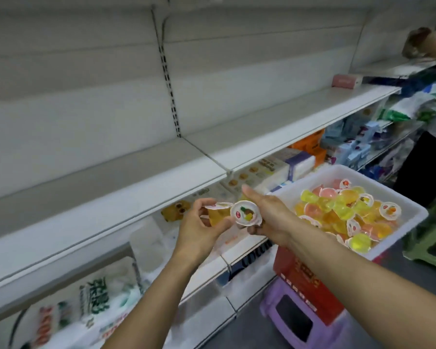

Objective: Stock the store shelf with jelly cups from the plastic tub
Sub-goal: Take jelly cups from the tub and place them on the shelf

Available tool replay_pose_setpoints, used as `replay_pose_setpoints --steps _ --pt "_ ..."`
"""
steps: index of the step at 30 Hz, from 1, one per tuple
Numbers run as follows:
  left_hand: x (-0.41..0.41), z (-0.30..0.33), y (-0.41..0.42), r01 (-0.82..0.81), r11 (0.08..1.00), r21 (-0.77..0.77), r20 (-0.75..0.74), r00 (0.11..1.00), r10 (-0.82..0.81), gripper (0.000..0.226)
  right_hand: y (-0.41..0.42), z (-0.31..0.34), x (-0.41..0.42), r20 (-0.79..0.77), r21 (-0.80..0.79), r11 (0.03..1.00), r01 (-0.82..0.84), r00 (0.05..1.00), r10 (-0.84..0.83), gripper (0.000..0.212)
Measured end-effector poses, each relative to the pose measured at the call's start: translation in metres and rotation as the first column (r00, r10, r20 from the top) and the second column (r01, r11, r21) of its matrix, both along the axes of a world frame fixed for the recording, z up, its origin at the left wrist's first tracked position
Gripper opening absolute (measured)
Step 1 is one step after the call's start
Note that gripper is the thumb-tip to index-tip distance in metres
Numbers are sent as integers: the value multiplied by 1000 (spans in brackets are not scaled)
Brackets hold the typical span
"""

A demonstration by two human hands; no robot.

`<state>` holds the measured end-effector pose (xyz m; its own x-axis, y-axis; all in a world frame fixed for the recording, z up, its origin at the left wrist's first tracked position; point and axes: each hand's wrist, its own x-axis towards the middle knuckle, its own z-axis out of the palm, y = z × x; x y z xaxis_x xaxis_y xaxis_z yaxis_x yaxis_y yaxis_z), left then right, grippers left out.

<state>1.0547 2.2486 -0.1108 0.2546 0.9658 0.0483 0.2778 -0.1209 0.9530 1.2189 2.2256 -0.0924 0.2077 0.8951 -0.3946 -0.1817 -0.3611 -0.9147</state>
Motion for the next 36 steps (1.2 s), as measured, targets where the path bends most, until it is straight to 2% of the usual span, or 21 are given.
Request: replay_pose_setpoints --steps 2,5,8,10,13,17,20,23,24,26,29,36 --pt "-30 12 -1 -60 997 41 -6 998 61 45 8 12 -26 -25 -11 999 -51 998 51 57" --pt "-79 28 2 -157 984 86 -11 987 159 48 17 34 -71 -138 11 980 -201 970 200 51" --pt "-129 36 3 -244 963 114 -19 969 248 49 29 46 -121 -145 62 949 -309 938 314 34" --pt "-167 42 4 -303 944 132 -36 950 310 48 42 50 -159 -87 100 938 -332 936 341 24" --pt "-237 51 9 -396 902 171 -57 910 410 46 65 56 -228 15 123 920 -371 928 372 25" --pt "-340 63 14 -510 828 234 -81 838 540 43 90 62 -329 282 140 858 -495 850 445 12" --pt "-402 73 16 -560 783 271 -103 792 602 45 112 61 -397 418 194 821 -537 803 426 26" --pt "-456 81 20 -608 724 326 -108 737 668 44 137 57 -455 477 265 790 -552 787 391 23" --pt "-473 83 21 -620 708 339 -115 719 685 43 147 56 -471 524 279 776 -566 767 370 28" --pt "-502 87 23 -640 680 358 -135 685 716 41 164 56 -498 691 244 742 -624 649 318 51" --pt "-535 93 26 -662 652 370 -145 652 744 42 186 58 -527 822 201 698 -687 506 261 64" --pt "-576 96 43 -693 647 319 -118 648 752 65 229 53 -569 952 92 657 -749 259 162 51"
